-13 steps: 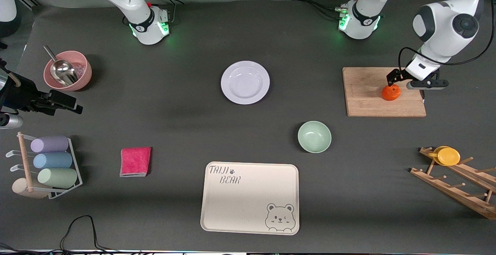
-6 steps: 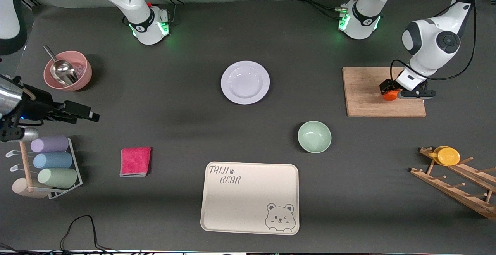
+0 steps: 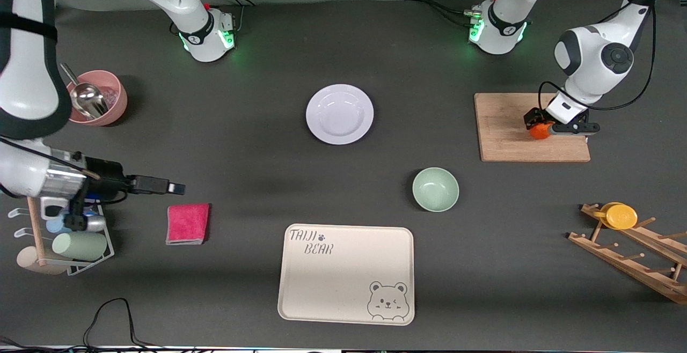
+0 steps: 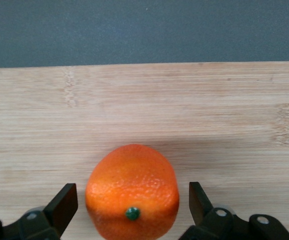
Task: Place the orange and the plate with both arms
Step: 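Lift the orange with the left gripper while the right gripper reaches out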
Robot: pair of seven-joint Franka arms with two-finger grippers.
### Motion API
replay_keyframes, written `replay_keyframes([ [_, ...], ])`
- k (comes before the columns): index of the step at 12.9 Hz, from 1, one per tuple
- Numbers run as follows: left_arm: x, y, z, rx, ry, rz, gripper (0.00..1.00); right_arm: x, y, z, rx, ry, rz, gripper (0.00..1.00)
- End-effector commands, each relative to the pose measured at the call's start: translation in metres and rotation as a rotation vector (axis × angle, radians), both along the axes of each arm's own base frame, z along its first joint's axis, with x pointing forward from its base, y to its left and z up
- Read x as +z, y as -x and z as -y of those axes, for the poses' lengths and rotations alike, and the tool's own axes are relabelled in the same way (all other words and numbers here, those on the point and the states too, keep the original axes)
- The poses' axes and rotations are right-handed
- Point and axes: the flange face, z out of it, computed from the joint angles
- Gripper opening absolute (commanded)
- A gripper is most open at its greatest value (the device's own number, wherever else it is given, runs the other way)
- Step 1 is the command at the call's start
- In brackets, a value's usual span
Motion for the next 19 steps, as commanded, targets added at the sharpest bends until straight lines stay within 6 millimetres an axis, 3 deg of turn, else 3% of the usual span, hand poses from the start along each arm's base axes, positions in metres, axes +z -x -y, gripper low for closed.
replay_keyframes([
  [1,-0.003,0.014,-0.007,-0.015,-0.002,0.009,0.62,-0.055,-0.005,-0.004,-0.076,-0.109,-0.053,1.0],
  [2,-0.003,0.014,-0.007,-0.013,-0.002,0.009,0.51,-0.072,-0.005,-0.005,-0.079,-0.139,-0.045,1.0],
  [5,-0.003,0.013,-0.005,-0.009,-0.002,0.008,0.42,-0.119,-0.004,-0.02,-0.122,-0.253,-0.078,1.0],
  [7,0.002,0.009,-0.005,-0.01,-0.004,0.017,0.42,-0.15,0.008,-0.024,-0.219,-0.305,-0.119,1.0],
  [9,0.025,-0.008,-0.006,-0.02,-0.008,0.022,0.4,-0.166,0.019,-0.034,-0.237,-0.322,-0.154,1.0],
  [11,0.079,-0.039,-0.011,-0.017,0.006,-0.061,0.4,-0.179,0.028,-0.036,-0.293,-0.381,-0.193,1.0],
  [14,0.19,-0.076,-0.007,-0.029,0.012,-0.133,0.4,-0.19,0.05,-0.031,-0.298,-0.43,-0.174,1.0],
  [17,0.299,-0.099,0.004,-0.05,0.001,-0.138,0.4,-0.217,0.094,-0.03,-0.255,-0.477,-0.139,1.0],
  [19,0.355,-0.107,0.024,-0.037,-0.012,-0.135,0.4,-0.229,0.123,-0.028,-0.219,-0.497,-0.102,1.0],
])
